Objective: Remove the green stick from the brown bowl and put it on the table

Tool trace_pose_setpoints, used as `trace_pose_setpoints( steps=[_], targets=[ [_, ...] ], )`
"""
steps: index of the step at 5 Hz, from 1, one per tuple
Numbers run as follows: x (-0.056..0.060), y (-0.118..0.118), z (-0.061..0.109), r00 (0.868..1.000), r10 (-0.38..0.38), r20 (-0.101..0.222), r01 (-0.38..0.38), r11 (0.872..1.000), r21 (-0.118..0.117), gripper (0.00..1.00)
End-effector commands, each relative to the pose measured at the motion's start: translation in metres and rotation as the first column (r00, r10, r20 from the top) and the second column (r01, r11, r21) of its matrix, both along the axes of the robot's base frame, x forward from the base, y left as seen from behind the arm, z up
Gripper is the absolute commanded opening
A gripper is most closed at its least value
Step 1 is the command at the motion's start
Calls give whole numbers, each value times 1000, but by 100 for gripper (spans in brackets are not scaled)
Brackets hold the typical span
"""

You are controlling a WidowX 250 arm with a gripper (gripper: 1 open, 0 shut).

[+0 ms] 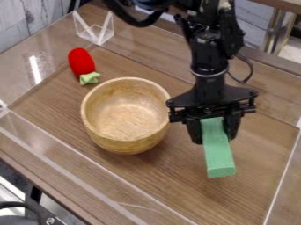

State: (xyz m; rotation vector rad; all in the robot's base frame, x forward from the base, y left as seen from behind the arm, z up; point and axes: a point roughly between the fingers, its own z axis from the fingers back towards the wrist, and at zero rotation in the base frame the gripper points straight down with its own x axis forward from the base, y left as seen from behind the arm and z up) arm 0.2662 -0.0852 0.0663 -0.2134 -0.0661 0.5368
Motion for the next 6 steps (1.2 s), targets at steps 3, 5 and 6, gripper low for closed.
trace_pose_setpoints(
  steps=[3, 5, 6],
  targets=[
    [5, -7, 21, 988, -118, 98, 118, 993, 11, 0],
    [5, -8, 21, 976, -190, 110, 188, 982, 27, 0],
    [5, -9, 21, 970, -216, 112, 213, 976, 34, 0]
  ],
)
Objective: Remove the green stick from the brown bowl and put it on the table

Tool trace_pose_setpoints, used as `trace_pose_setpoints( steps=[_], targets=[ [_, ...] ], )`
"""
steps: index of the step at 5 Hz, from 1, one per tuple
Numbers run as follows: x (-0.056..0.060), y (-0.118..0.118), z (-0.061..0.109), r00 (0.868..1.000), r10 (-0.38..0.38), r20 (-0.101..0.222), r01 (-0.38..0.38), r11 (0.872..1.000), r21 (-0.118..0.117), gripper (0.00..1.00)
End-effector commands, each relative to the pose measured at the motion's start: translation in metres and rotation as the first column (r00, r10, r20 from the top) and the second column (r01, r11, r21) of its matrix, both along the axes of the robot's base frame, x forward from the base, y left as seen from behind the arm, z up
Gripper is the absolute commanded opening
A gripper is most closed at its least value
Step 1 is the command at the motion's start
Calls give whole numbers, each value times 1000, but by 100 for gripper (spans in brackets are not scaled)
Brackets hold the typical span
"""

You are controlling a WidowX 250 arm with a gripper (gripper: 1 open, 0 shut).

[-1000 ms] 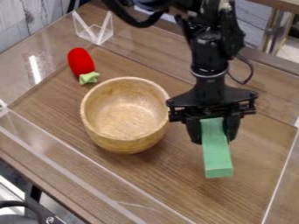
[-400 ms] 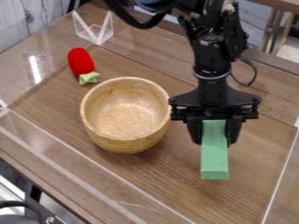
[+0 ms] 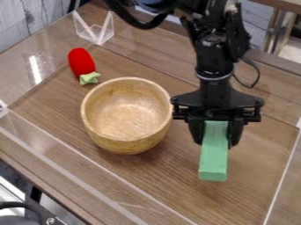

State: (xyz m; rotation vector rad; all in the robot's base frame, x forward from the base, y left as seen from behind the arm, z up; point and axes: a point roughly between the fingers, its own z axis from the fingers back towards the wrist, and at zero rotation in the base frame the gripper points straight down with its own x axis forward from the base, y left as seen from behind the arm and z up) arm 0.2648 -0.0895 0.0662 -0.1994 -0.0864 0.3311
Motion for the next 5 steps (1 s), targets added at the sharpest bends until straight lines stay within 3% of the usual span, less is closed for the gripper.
trace_pose_setpoints(
  steps=[1, 3, 5],
  targets=[
    [6, -4, 20, 996, -34, 82, 35, 999, -8, 0],
    [0, -15, 13, 996, -58, 72, 57, 998, 15, 0],
    [-11, -34, -12, 991, -133, 22, 131, 989, 69, 0]
  ],
)
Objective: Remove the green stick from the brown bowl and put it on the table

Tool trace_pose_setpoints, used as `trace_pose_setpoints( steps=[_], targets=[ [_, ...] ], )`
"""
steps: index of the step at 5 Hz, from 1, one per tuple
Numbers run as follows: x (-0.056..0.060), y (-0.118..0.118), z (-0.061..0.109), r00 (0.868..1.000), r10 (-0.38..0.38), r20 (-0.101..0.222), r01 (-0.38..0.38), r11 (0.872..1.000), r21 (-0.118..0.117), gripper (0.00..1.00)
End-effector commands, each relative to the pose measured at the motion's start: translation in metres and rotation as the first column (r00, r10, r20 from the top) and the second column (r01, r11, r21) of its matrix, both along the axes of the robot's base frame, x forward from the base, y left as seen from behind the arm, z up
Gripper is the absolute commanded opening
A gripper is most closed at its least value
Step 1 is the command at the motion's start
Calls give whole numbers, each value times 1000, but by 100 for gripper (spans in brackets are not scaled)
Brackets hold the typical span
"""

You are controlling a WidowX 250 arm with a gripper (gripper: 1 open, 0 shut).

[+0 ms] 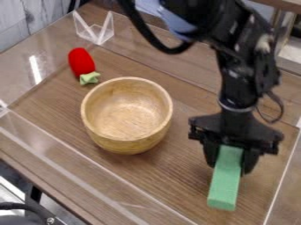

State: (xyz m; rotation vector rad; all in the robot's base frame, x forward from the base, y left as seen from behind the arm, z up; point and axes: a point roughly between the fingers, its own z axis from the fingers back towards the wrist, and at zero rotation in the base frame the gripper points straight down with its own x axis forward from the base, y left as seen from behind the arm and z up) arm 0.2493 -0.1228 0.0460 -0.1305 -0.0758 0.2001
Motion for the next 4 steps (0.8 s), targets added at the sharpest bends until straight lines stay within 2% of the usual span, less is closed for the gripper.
trace_pose_setpoints(
  steps=[1, 4],
  targets=[
    [2, -4, 7, 999, -28, 29, 28, 999, 17, 0],
    [1, -4, 6, 999, -28, 18, 27, 998, 54, 0]
  ],
)
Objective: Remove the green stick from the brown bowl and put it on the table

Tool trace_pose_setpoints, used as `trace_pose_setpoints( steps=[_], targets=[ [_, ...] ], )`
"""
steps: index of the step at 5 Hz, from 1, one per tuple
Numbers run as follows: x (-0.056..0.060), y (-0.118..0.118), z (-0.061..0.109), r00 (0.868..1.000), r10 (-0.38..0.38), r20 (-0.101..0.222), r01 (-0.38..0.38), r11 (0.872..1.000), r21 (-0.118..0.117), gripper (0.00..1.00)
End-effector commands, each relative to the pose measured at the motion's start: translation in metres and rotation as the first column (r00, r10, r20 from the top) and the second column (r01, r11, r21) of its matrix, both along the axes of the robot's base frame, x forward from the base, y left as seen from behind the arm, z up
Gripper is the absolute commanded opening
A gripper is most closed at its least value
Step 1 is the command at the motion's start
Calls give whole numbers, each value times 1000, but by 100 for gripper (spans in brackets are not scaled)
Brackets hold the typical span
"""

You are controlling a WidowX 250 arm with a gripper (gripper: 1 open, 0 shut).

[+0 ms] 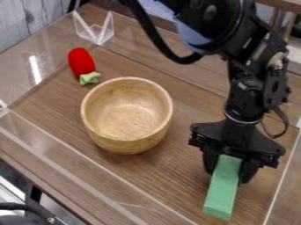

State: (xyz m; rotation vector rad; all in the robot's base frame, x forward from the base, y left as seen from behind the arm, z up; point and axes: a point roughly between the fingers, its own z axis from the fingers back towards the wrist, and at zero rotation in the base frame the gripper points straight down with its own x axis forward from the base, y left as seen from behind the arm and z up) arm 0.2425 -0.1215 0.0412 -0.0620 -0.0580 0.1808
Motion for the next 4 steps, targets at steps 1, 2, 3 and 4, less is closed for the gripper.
trace_pose_setpoints(
  steps=[1, 2, 3, 4],
  targets=[
    [7, -5, 10, 999, -9, 39, 9, 1000, -4, 0],
    [7, -5, 9, 999, -6, 36, 6, 1000, 4, 0],
    [7, -4, 8, 999, -5, 34, 4, 1000, 12, 0],
    [6, -4, 8, 999, -3, 32, 2, 1000, 19, 0]
  ],
)
